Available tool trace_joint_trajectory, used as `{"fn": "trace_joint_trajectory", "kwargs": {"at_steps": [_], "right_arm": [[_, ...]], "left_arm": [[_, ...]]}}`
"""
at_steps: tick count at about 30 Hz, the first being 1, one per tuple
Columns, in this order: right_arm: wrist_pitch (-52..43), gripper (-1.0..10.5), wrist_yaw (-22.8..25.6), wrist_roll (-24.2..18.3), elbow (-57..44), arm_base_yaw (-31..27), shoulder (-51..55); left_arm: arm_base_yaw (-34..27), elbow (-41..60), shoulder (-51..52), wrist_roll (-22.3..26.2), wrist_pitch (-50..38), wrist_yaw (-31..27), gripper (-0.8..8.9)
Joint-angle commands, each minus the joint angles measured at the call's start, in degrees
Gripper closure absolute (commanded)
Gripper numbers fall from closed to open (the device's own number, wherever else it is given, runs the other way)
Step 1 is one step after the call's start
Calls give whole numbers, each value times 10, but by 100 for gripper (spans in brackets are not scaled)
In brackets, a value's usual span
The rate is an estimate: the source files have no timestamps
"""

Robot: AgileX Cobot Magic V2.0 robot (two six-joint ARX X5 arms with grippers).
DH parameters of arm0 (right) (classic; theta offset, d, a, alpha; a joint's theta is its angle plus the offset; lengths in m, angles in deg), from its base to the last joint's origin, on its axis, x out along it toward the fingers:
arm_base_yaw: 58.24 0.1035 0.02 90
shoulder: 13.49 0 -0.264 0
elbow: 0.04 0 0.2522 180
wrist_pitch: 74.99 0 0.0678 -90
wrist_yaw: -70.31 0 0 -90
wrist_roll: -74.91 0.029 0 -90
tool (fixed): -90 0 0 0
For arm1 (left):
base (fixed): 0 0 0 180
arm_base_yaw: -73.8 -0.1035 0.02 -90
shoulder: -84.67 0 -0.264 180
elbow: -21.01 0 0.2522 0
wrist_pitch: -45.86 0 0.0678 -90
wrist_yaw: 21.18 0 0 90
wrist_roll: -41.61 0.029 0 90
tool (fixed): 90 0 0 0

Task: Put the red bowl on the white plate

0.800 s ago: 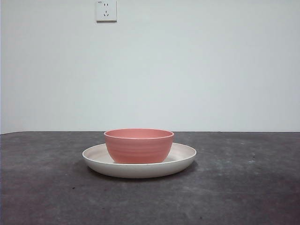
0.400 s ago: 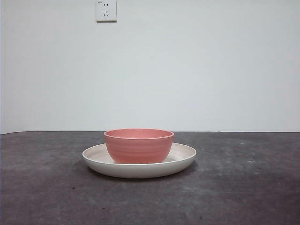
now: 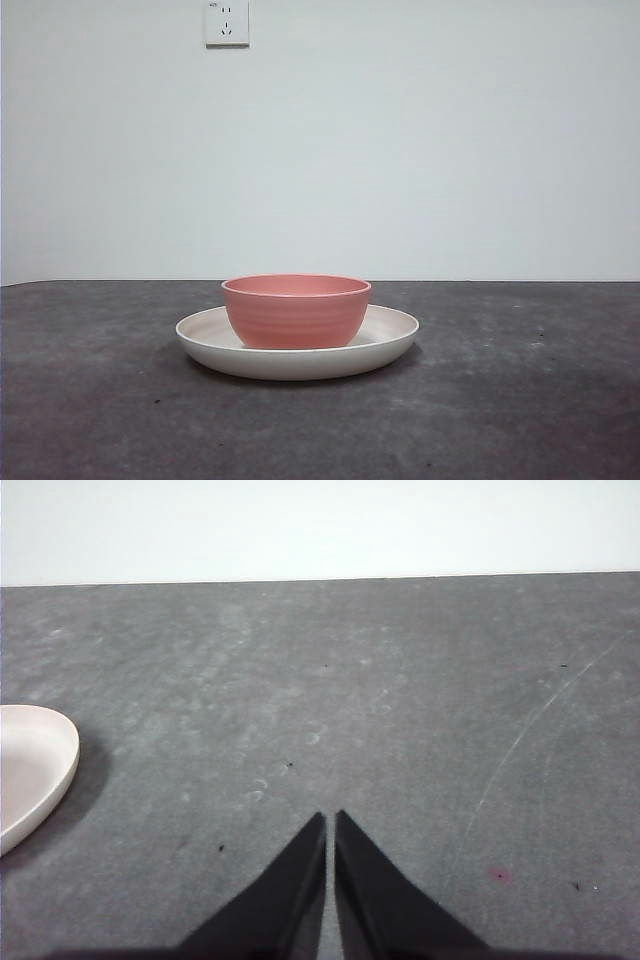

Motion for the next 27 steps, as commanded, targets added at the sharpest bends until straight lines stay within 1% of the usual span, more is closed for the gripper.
{"fn": "trace_joint_trajectory", "kwargs": {"at_steps": [1, 27], "right_arm": [[-7, 937, 0, 6, -4, -1, 1], [-7, 937, 0, 6, -4, -1, 1]], "left_arm": [[-1, 12, 1, -1, 4, -1, 804], [-1, 12, 1, -1, 4, -1, 804]]}}
